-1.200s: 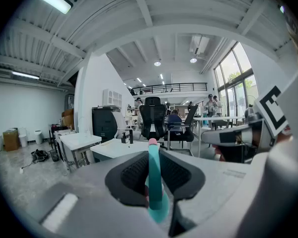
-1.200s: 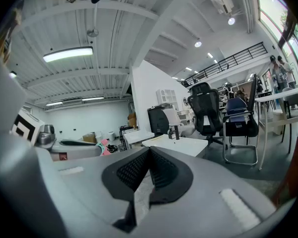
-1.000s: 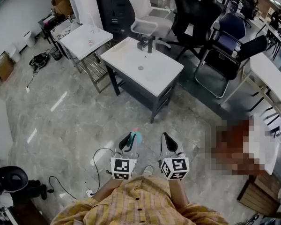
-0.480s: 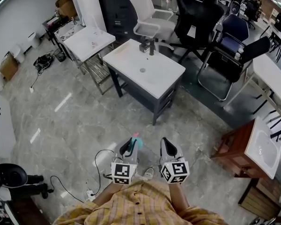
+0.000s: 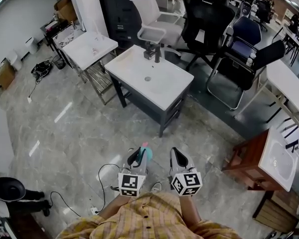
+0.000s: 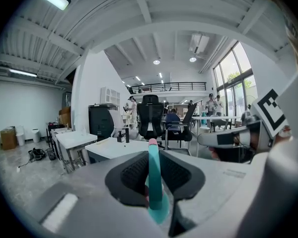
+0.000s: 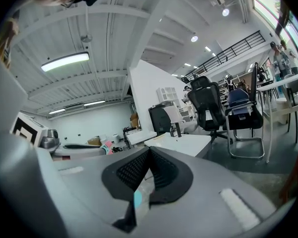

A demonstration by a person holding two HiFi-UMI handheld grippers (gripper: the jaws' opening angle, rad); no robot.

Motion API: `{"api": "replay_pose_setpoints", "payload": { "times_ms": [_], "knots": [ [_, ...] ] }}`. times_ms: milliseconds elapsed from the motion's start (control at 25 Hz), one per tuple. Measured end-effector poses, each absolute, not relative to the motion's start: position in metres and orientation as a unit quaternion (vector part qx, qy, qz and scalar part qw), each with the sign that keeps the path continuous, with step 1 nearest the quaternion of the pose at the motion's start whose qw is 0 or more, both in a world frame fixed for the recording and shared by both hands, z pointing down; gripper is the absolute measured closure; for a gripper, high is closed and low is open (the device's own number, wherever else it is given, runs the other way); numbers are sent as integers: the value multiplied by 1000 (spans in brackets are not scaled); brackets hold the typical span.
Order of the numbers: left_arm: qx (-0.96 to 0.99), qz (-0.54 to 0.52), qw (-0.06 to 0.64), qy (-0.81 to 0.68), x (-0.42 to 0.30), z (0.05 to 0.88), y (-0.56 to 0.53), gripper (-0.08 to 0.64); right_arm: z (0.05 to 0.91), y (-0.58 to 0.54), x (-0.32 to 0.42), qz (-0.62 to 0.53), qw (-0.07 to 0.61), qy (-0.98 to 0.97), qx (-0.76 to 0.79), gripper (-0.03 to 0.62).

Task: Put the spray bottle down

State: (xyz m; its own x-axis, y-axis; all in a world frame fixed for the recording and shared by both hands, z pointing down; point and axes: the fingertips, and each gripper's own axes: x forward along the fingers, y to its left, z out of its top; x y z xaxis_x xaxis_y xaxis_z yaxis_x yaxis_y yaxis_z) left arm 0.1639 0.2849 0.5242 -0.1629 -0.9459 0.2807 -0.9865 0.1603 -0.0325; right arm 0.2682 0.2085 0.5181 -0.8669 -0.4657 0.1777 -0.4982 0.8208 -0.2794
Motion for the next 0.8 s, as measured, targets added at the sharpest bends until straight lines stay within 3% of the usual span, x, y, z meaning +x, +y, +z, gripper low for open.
{"api": "replay_pose_setpoints", "payload": {
  "times_ms": [440,800],
  "knots": [
    [648,93,104,-749,120,533,243,490,529,175,221,153,69,-951,259,591],
    [673,90,97,-727,36,527,171,489,524,105,143,139,73,-942,298,591]
  ]
}}
